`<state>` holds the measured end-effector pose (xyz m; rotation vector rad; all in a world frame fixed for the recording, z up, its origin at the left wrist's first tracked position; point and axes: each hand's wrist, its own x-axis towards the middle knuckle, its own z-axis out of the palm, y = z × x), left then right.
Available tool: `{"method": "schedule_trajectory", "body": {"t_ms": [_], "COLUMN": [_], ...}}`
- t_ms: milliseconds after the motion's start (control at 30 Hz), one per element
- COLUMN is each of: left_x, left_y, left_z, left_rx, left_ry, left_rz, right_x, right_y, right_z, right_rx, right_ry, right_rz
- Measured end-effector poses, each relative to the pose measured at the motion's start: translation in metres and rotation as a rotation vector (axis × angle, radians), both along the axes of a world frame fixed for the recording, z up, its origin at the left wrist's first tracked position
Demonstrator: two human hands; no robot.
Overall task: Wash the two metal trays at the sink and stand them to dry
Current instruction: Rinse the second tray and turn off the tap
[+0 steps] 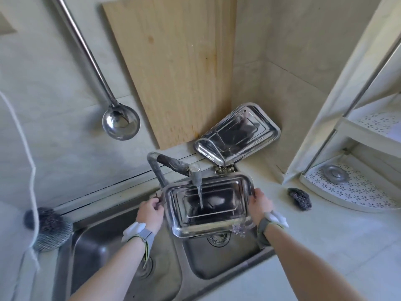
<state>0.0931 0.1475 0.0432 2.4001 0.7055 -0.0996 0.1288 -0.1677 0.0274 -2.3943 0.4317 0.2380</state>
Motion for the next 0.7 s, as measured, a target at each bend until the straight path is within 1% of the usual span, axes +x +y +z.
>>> {"method": "schedule_trajectory", "body": {"t_ms": [67, 100, 200, 300, 467, 567, 667, 700], "left_x": [-0.003, -0.003, -0.002, 0.001, 0.011, 0.009, 0.007, 0.005], "left_y": [0.004, 0.005, 0.004, 0.005, 0.017, -0.001, -0.007, -0.006], "left_z": [-0.005, -0.006, -0.004, -0.006, -0.032, -0.01, 0.001, 0.001], "left_rx": [0.029, 0.01, -0.151, -0.236, -0.385, -0.471, -0.562, -0.545], "left_ry": [-0.022, -0.015, 0.043, 0.071, 0.087, 0.055, 0.089, 0.11], "left_rz": [0.082, 0.107, 0.125, 0.133, 0.26, 0.294, 0.238, 0.177], "right_x": [0.011, 0.015, 0.022, 0.024, 0.021, 0.019, 0.016, 0.015], "right_y": [-0.005, -0.006, -0.006, -0.004, -0.002, -0.001, 0.003, 0.004], "right_z": [0.014, 0.019, 0.04, 0.05, 0.059, 0.063, 0.066, 0.067], "right_rx": [-0.108, -0.175, -0.336, -0.425, -0.462, -0.465, -0.479, -0.489], "right_ry": [-0.071, -0.092, -0.128, -0.169, -0.186, -0.174, -0.179, -0.183], "right_rz": [0.037, 0.059, 0.126, 0.182, 0.208, 0.209, 0.228, 0.238]}}
